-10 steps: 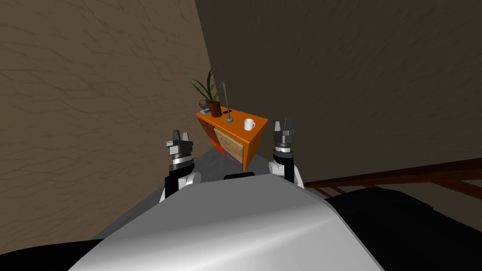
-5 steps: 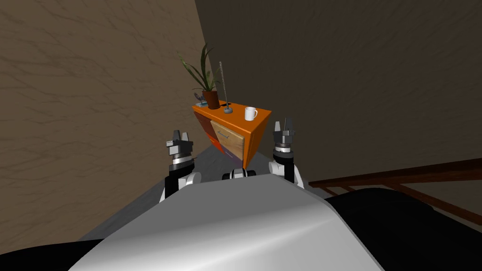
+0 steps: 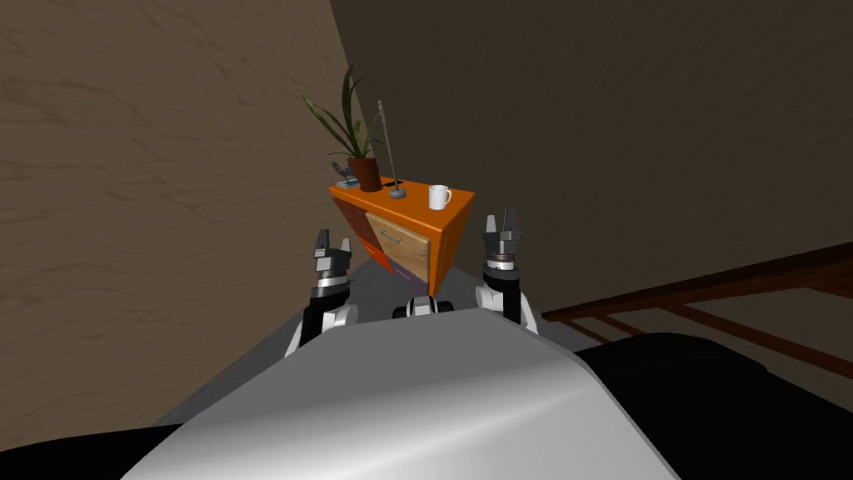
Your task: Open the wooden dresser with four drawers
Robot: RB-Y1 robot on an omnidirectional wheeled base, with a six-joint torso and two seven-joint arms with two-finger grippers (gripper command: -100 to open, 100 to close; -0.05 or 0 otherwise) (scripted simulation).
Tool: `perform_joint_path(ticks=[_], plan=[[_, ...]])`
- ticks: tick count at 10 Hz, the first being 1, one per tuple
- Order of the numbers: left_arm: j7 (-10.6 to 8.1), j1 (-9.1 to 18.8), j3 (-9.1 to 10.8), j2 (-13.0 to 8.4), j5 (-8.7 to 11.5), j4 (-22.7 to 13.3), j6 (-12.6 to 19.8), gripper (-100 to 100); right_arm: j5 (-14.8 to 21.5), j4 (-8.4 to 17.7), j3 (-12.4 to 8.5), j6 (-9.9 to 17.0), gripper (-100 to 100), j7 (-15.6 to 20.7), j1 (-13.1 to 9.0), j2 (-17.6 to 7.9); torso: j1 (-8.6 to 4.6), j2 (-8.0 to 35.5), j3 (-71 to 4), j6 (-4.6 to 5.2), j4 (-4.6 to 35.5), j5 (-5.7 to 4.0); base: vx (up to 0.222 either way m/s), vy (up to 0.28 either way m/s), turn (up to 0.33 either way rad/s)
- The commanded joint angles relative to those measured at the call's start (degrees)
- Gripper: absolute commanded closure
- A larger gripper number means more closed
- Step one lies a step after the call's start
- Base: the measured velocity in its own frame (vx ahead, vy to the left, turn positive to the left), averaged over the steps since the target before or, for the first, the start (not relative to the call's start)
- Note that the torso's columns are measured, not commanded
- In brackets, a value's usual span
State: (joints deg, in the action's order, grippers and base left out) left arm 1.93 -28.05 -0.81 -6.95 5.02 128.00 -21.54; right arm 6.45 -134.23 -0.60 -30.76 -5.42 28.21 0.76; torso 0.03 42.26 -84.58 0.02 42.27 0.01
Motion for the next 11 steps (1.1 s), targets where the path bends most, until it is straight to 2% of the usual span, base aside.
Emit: perform_joint_path(ticks=[1, 7, 11], plan=[[0.13, 1.45, -1.6, -1.69, -1.2, -2.94, 0.86, -100, 0.0, 0.0, 0.0, 0.0, 0, 0.0, 0.0, 0.0, 0.0, 0.03, 0.02, -0.02, 0.01, -0.01, -0.002, 0.045, -0.154], [0.39, 4.14, -4.95, -4.98, -3.66, -9.18, 1.94, -100, 0.0, 0.0, 0.0, 0.0, 0, 0.0, 0.0, 0.0, -0.04, 0.04, 0.02, -0.01, 0.02, -0.02, 0.001, 0.038, -0.144], [0.56, 5.78, -6.99, -8.08, -5.15, -12.97, 2.6, -100, 0.0, 0.0, 0.0, 0.0, 0, 0.0, 0.01, 0.0, -0.04, 0.01, 0.0, -0.01, 0.01, -0.01, -0.003, 0.031, -0.125]])
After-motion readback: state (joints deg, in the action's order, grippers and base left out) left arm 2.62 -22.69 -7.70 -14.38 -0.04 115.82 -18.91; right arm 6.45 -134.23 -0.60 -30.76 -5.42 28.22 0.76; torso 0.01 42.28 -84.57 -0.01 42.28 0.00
